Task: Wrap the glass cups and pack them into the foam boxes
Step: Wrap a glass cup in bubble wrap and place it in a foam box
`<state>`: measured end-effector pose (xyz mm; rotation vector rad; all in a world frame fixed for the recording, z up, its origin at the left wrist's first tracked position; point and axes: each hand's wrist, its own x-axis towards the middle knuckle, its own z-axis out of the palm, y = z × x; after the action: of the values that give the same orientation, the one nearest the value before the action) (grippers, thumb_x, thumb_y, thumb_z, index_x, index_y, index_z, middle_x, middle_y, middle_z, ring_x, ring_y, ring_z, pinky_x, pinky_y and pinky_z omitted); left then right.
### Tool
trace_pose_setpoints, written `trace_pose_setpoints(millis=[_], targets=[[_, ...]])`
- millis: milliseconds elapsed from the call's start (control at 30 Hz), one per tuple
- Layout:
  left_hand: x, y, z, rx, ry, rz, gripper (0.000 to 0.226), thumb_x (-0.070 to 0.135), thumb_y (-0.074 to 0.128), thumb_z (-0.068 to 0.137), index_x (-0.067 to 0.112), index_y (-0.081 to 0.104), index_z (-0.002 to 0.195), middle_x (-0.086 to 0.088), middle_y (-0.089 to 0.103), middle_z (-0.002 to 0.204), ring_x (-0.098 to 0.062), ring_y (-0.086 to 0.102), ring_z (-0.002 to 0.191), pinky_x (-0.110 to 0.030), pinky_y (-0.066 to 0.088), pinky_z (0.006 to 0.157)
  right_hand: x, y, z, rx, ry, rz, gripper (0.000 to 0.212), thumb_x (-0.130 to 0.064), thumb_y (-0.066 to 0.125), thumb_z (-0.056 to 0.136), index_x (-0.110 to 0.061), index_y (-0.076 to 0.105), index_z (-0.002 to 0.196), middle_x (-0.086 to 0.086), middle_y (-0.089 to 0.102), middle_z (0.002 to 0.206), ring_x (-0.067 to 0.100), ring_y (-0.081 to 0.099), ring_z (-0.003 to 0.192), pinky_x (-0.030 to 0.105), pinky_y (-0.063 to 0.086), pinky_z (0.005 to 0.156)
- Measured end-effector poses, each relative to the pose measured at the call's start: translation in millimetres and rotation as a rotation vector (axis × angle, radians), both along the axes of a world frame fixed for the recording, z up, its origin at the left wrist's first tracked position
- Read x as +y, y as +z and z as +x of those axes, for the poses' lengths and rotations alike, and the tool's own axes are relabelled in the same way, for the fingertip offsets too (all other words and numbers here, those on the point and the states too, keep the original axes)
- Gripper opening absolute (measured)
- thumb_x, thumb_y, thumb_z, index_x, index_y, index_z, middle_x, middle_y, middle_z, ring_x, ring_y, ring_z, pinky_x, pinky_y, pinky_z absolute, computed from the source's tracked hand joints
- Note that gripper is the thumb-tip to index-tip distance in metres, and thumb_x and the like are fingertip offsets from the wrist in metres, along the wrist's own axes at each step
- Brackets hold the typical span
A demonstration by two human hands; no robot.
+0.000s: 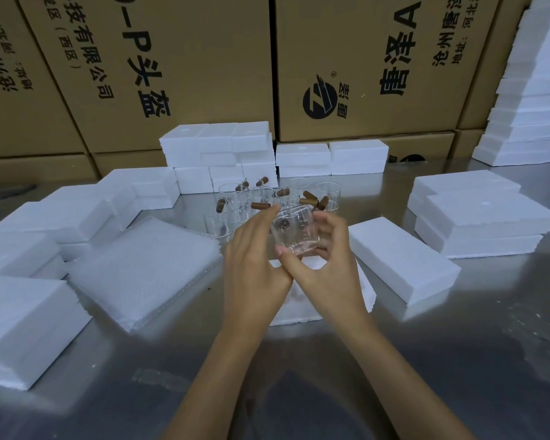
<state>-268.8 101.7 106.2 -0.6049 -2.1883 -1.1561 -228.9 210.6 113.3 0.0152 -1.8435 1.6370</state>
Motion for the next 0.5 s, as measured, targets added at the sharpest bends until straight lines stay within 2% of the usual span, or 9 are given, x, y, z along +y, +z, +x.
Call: trace_pose_setpoints(millis=[33, 100, 167, 233, 300, 400, 500], targets=[[0, 0, 1, 0.028, 0.012, -0.016, 0.076, 0.010, 0.074, 0.078, 0.036, 0.046, 0.143, 0.021, 0.048, 0.143, 0.000, 0.038, 0.134, -0.024, 0.027, 0.111, 0, 0, 0, 0.008, -0.008, 0.005, 0.062, -0.023, 0.085, 0.074, -0.031, 0.048, 0.123, -0.014, 0.059, 0.121, 0.010, 0.063, 0.106, 0.020, 0.052, 0.088], [1, 2, 1, 0.076, 0.009, -0.022, 0.071, 0.022, 0.072, 0.081, 0.035, 0.043, 0.145, 0.014, 0.049, 0.145, -0.007, 0.039, 0.136, -0.023, 0.022, 0.111, 1, 2, -1, -0.004, 0.046, -0.116, 0.056, -0.022, 0.085, 0.073, -0.029, 0.051, 0.117, -0.005, 0.060, 0.120, 0.012, 0.065, 0.102, 0.023, 0.053, 0.086], [1, 4, -1, 0.064, 0.004, -0.002, 0.074, 0.038, 0.072, 0.084, 0.036, 0.035, 0.149, 0.013, 0.043, 0.149, -0.008, 0.035, 0.140, -0.030, 0.023, 0.114, 3, 3, -2, -0.050, 0.094, -0.272, 0.051, -0.025, 0.082, 0.070, -0.026, 0.054, 0.113, 0.003, 0.063, 0.118, 0.011, 0.067, 0.097, 0.018, 0.052, 0.081], [-1, 4, -4, -0.015, -0.003, 0.050, 0.087, 0.047, 0.079, 0.081, 0.036, 0.029, 0.152, 0.012, 0.037, 0.152, -0.007, 0.031, 0.142, -0.037, 0.029, 0.116, 6, 5, -4, -0.108, 0.122, -0.400, 0.049, -0.030, 0.079, 0.070, -0.023, 0.058, 0.113, -0.003, 0.068, 0.113, 0.008, 0.069, 0.097, 0.018, 0.053, 0.081], [-4, 4, -6, -0.121, -0.033, 0.130, 0.095, 0.049, 0.084, 0.075, 0.038, 0.028, 0.151, 0.013, 0.035, 0.150, -0.007, 0.031, 0.142, -0.041, 0.035, 0.117, 11, 7, -6, -0.132, 0.212, -0.573, 0.045, -0.029, 0.074, 0.073, -0.016, 0.061, 0.114, -0.005, 0.071, 0.099, 0.016, 0.071, 0.096, 0.028, 0.056, 0.087], [-6, 6, -8, -0.250, -0.128, 0.229, 0.090, 0.046, 0.086, 0.071, 0.046, 0.032, 0.143, 0.020, 0.043, 0.141, -0.003, 0.039, 0.135, -0.040, 0.039, 0.114, 17, 12, -4, -0.158, 0.432, -0.847, 0.043, -0.025, 0.066, 0.077, -0.006, 0.060, 0.115, 0.009, 0.070, 0.081, 0.030, 0.071, 0.093, 0.030, 0.058, 0.080], [-4, 7, -8, -0.249, -0.210, 0.233, 0.081, 0.034, 0.088, 0.073, 0.039, 0.044, 0.140, 0.027, 0.056, 0.130, 0.007, 0.047, 0.126, -0.029, 0.042, 0.107, 19, 13, 0, -0.197, 0.603, -0.942, 0.047, -0.026, 0.063, 0.082, -0.001, 0.057, 0.120, 0.019, 0.068, 0.085, 0.033, 0.070, 0.092, 0.033, 0.058, 0.081]])
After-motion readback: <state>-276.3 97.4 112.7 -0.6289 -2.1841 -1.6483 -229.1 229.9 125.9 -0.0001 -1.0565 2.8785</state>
